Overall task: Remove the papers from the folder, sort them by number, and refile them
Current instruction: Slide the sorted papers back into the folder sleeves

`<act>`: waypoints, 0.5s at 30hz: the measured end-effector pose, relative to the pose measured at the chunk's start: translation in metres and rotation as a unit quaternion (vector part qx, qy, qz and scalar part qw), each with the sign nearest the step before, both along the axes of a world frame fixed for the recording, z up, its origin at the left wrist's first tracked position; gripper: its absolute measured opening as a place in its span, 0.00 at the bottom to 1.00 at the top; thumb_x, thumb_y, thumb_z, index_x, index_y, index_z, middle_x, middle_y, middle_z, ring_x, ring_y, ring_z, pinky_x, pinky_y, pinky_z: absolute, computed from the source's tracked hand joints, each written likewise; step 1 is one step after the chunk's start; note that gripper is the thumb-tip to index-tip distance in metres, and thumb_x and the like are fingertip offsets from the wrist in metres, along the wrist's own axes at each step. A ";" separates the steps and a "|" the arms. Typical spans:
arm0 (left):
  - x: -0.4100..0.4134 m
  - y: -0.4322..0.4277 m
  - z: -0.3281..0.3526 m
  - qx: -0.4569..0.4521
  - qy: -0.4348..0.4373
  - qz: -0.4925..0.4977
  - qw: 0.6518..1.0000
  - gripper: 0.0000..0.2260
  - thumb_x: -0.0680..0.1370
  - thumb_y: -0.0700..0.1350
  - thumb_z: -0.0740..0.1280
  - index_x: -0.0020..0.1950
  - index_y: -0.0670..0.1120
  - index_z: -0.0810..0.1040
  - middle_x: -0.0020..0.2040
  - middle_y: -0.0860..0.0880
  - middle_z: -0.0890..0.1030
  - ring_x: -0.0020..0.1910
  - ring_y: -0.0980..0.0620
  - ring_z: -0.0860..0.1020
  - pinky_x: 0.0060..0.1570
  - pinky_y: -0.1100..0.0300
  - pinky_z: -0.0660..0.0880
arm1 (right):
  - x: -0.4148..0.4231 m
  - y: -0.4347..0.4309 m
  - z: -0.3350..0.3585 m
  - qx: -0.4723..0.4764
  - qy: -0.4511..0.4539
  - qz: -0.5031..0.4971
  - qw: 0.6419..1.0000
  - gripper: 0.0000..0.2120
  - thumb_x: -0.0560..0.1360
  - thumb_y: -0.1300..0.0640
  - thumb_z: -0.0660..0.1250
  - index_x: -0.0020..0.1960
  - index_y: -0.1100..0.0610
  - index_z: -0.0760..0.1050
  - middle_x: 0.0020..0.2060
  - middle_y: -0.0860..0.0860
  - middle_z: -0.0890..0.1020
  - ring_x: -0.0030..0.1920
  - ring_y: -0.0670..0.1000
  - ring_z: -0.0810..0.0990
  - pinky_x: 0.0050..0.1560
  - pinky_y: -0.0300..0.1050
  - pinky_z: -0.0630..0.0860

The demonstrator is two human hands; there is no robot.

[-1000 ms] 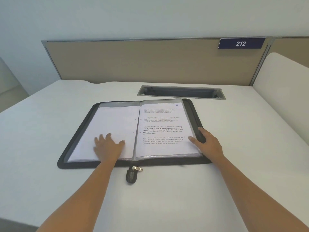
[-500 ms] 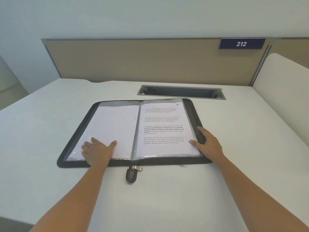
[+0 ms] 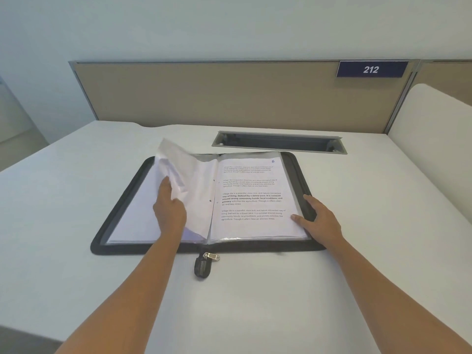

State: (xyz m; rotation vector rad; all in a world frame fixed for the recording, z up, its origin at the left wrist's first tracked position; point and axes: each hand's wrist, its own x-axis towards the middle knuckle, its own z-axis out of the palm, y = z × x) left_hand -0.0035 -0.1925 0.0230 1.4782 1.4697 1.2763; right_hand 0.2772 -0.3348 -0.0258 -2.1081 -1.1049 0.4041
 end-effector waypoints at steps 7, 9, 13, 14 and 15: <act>0.028 -0.027 0.029 0.155 -0.159 -0.156 0.962 0.11 0.74 0.39 0.63 0.52 0.52 0.78 0.37 0.56 0.83 0.38 0.52 0.81 0.47 0.58 0.79 | 0.000 -0.001 0.001 0.007 -0.010 0.004 1.000 0.33 0.72 0.46 0.70 0.73 0.51 0.63 0.72 0.48 0.66 0.71 0.51 0.64 0.69 0.48 0.62; 0.031 -0.028 0.036 0.165 -0.218 -0.124 0.954 0.08 0.74 0.40 0.62 0.46 0.49 0.79 0.29 0.54 0.79 0.27 0.54 0.76 0.33 0.62 0.77 | 0.000 -0.001 0.001 0.009 -0.010 0.005 1.000 0.33 0.72 0.46 0.70 0.73 0.51 0.63 0.72 0.48 0.66 0.71 0.51 0.65 0.69 0.48 0.63; 0.029 -0.018 0.034 0.117 -0.236 -0.037 0.964 0.10 0.77 0.35 0.61 0.41 0.47 0.78 0.25 0.54 0.74 0.24 0.57 0.70 0.25 0.65 0.70 | 0.002 -0.001 -0.001 0.004 -0.016 0.006 1.000 0.31 0.73 0.51 0.70 0.73 0.50 0.63 0.72 0.47 0.66 0.71 0.51 0.65 0.69 0.48 0.65; 0.026 -0.015 0.028 0.101 -0.214 -0.031 0.971 0.11 0.78 0.35 0.61 0.41 0.47 0.78 0.26 0.52 0.74 0.25 0.57 0.71 0.27 0.64 0.70 | 0.002 -0.001 -0.002 0.004 -0.021 0.010 1.000 0.30 0.73 0.52 0.69 0.72 0.49 0.64 0.72 0.47 0.66 0.71 0.51 0.65 0.69 0.48 0.65; 0.023 -0.013 0.022 0.087 -0.185 -0.027 0.979 0.10 0.78 0.36 0.61 0.42 0.47 0.78 0.28 0.51 0.75 0.27 0.56 0.72 0.29 0.63 0.72 | 0.002 -0.001 -0.002 0.007 -0.022 0.012 1.000 0.29 0.73 0.51 0.69 0.72 0.47 0.64 0.72 0.47 0.66 0.71 0.51 0.65 0.68 0.49 0.65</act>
